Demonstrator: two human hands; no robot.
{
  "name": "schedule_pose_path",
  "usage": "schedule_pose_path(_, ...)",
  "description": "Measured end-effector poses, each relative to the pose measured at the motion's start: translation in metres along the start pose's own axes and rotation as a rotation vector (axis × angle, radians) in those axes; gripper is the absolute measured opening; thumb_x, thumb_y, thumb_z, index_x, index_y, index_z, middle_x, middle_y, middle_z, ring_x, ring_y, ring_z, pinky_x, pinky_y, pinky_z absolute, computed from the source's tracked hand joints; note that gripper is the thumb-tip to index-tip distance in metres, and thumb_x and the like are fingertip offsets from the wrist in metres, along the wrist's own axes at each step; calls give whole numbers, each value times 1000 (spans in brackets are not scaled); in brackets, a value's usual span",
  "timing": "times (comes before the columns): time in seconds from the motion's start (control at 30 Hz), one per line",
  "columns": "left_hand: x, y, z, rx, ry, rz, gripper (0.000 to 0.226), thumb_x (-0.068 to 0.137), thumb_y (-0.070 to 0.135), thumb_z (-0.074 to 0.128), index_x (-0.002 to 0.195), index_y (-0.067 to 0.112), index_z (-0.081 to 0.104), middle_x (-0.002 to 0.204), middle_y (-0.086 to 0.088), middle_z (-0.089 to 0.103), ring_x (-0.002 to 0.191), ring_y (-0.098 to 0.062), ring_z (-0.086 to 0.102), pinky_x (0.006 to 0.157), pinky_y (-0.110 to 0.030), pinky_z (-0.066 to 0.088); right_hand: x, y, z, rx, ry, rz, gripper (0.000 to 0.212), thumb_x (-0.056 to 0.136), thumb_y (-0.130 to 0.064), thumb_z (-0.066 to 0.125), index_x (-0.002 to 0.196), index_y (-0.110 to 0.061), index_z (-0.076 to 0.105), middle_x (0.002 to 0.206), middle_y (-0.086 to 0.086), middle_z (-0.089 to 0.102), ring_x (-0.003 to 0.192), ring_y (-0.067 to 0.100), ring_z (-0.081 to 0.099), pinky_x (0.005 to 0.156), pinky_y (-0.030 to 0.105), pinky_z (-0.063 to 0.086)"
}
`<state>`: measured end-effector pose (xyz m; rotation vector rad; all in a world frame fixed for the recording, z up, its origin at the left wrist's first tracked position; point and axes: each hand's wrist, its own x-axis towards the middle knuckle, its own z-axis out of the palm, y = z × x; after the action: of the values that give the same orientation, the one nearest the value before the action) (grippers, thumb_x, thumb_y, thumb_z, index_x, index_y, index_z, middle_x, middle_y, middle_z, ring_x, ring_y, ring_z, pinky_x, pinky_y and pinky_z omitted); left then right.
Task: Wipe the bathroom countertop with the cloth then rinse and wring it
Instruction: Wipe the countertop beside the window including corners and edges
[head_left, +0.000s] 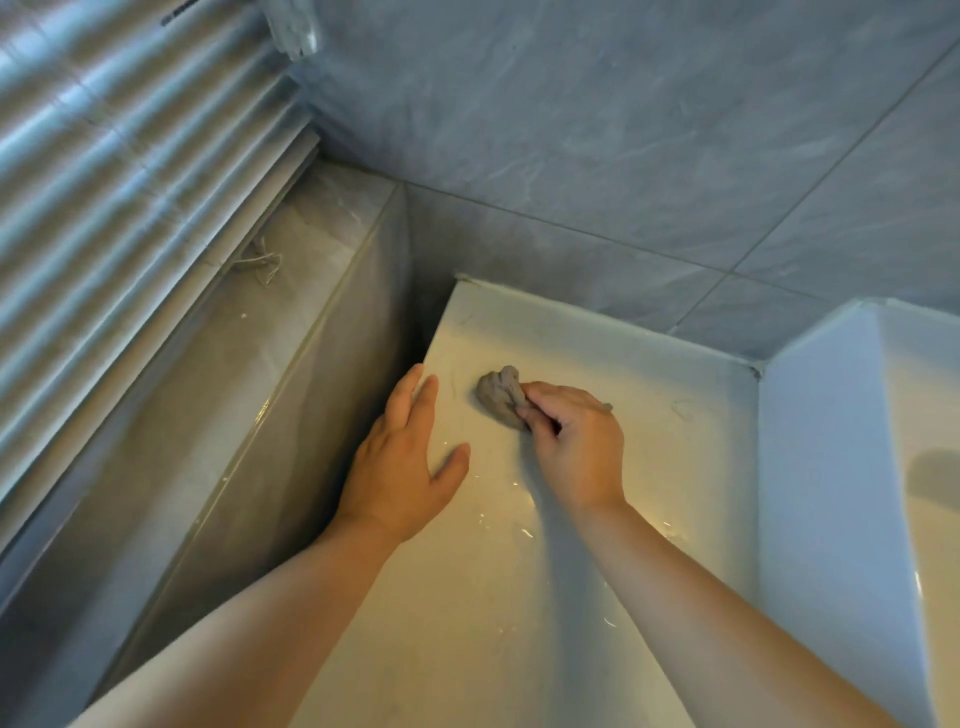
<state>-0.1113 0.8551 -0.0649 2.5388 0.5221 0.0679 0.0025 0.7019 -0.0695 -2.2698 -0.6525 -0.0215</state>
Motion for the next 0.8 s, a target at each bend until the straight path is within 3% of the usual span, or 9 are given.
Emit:
schedule_pose_path(0.17,-32,-3,-6,11,44,-84,70,92,49,41,150,17,17,156,2,16,138,-18,29,107,-29,30,-17,-14,-13,50,-91,62,21,82,-20,60,94,-29,75,92,-15,73,87,10,64,76,28,49)
schedule_pose_path(0.3,-46,-10,-1,30,-3,-92,79,84,61,22,150,18,17,154,-1,21,131,-22,40,103,-32,37,-8,-27,-34,217,-78,106,26,82,-9,69,99,-27,76,86,-20,70,77,4,65,71,22,51)
schedule_pose_path(0.43,-46,-13,6,19,32,-112,77,84,60,25,149,19,19,152,0,25,126,-23,45,101,-35,39,43,-31,-38,140,111,44,19,81,-13,68,98,-18,76,89,-10,73,75,6,65,68,22,48)
schedule_pose_path(0.6,-44,-12,7,7,44,-104,76,85,60,25,149,21,20,152,3,24,127,-20,45,101,-35,41,103,-17,-10,-75,72,-3,21,82,-17,65,101,-17,74,97,9,74,90,30,68,73,35,53)
schedule_pose_path(0.8,-44,-12,5,6,29,-101,75,85,61,22,150,23,15,153,5,21,130,-17,41,104,-33,38,93,0,15,-58,19,44,19,84,-25,59,97,-23,73,88,2,74,83,25,65,69,38,52)
